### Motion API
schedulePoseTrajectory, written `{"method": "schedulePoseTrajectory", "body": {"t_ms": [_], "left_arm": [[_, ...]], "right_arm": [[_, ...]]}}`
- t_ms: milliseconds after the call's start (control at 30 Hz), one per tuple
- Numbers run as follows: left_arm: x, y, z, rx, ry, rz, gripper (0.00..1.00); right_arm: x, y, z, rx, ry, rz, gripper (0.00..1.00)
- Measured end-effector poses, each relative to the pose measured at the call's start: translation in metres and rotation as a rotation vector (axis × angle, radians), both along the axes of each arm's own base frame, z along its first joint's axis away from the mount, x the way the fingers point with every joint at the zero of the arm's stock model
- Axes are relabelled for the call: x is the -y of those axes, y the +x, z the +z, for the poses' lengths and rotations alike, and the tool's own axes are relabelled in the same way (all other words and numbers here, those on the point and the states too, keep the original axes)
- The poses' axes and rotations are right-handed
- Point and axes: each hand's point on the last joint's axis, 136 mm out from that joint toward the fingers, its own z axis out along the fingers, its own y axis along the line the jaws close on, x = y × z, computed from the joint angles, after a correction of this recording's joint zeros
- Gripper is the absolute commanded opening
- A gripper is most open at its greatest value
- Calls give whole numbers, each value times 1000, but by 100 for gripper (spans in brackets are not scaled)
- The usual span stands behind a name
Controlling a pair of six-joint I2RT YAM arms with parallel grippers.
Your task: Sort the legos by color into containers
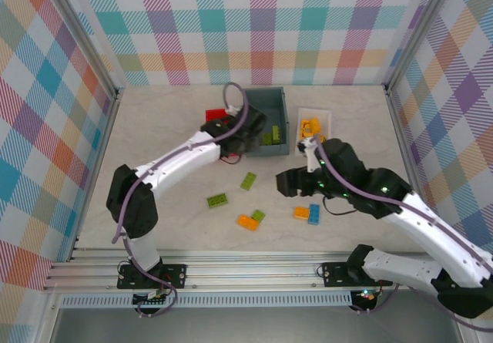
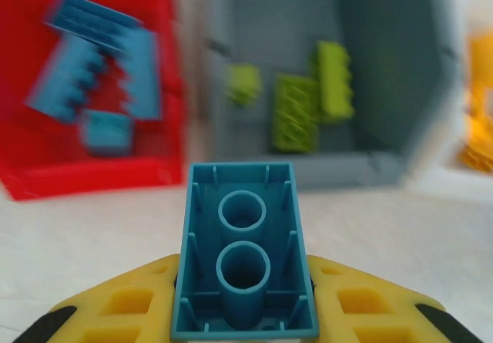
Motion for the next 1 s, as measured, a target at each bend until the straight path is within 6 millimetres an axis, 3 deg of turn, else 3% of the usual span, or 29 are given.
{"method": "schedulePoseTrajectory", "body": {"t_ms": [67,167,367,633,800,1000], "left_arm": [[-28,18,-9,-19,24,49,29],[-54,40,-31,-64,67,84,29],[-76,87,-63,-120,103,129,30],[-78,118,-78,-144,104,136,37],[-76,119,-87,-170,114,121,57],[-75,115,-81,-177,104,113,62]], "right_arm": [[-21,8,-4,0,14,31,77],[-46,24,-11,-5,27,46,76],[-79,50,-17,-11,37,41,77],[-83,53,-16,-15,56,28,77],[-78,50,-19,-17,64,22,78],[-73,47,-23,-24,47,17,79]]}}
